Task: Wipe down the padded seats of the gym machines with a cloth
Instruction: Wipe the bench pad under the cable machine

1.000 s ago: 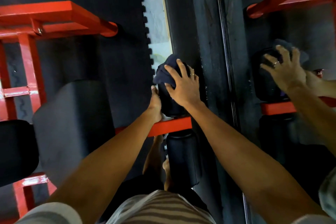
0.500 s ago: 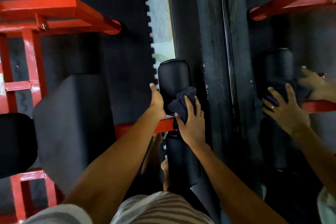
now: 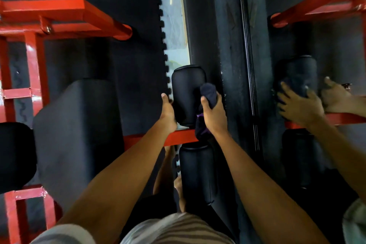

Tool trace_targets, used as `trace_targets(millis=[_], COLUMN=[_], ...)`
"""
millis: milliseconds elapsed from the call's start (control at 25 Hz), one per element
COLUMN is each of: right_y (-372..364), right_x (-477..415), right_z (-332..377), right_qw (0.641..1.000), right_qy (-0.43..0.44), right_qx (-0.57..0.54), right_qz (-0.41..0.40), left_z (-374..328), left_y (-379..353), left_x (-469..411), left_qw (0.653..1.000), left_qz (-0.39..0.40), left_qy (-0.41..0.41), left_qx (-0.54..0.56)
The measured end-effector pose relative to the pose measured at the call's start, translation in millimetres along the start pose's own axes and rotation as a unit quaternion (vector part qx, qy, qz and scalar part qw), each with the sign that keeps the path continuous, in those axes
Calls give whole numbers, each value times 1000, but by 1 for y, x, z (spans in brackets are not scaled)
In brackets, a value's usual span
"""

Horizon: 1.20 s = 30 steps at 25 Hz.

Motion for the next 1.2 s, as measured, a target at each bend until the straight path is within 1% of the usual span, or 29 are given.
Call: trace_targets(millis=[80, 160, 200, 280, 360, 400, 520, 560, 680, 800, 840, 920, 1000, 1040, 1080, 1120, 1200], right_y=[2, -9, -13, -17, -20, -19, -13, -12, -6, -1, -3, -13, -25, -30, -32, -31, -23], right_x=[33, 52, 52, 29, -7, -25, -57, -55, -20, 27, 38, 37, 17, 3, -16, -34, -57], right_z=[-15, -10, 0, 27, 50, 57, 57, 52, 23, -4, -3, 15, 49, 66, 80, 89, 84], right_qw=[999, 990, 984, 976, 977, 982, 998, 999, 999, 995, 990, 972, 953, 949, 952, 961, 988], right_qy=[26, 67, 80, 102, 113, 106, 38, 20, 27, 73, 91, 129, 175, 191, 189, 174, 111], right_qx=[30, 123, 158, 190, 181, 154, 28, 7, 20, 69, 109, 196, 245, 251, 239, 212, 105], right_qz=[9, 25, 22, 6, 10, 18, 34, 33, 21, 19, 21, 28, 25, 21, 20, 23, 25], left_z=[-1, 0, 2, 8, 11, 11, 0, -2, -3, -1, 1, 18, 40, 49, 45, 36, 20], left_y=[-7, -17, -22, -22, -19, -17, -13, -9, -7, -16, -21, -18, -10, -5, -5, -3, -1], left_x=[6, 16, 22, 32, 30, 26, 20, 15, 13, 26, 31, 24, -16, -43, -45, -40, -22], left_qw=[1000, 1000, 1000, 999, 998, 998, 999, 999, 999, 999, 999, 997, 993, 993, 993, 991, 994], left_qz=[-1, 1, 0, -18, -31, -30, -19, -24, -34, -49, -46, -71, -92, -93, -92, -98, -78], left_qy=[4, -11, -19, -39, -48, -44, -28, -19, 11, -15, -29, -40, -71, -74, -75, -78, -69], left_qx=[9, 12, 9, 4, -18, -29, -35, -27, -16, 6, 4, 0, -7, -6, -24, -37, -38])
Point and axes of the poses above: each hand's wrist, its own x-axis away from the middle knuckle, its own y-axis out of the back of the hand, z = x × y, the point moved 10 cm from there along -x, towards the middle knuckle, and after that the axes turned 7 degrees about -x, right-handed, at the moved point
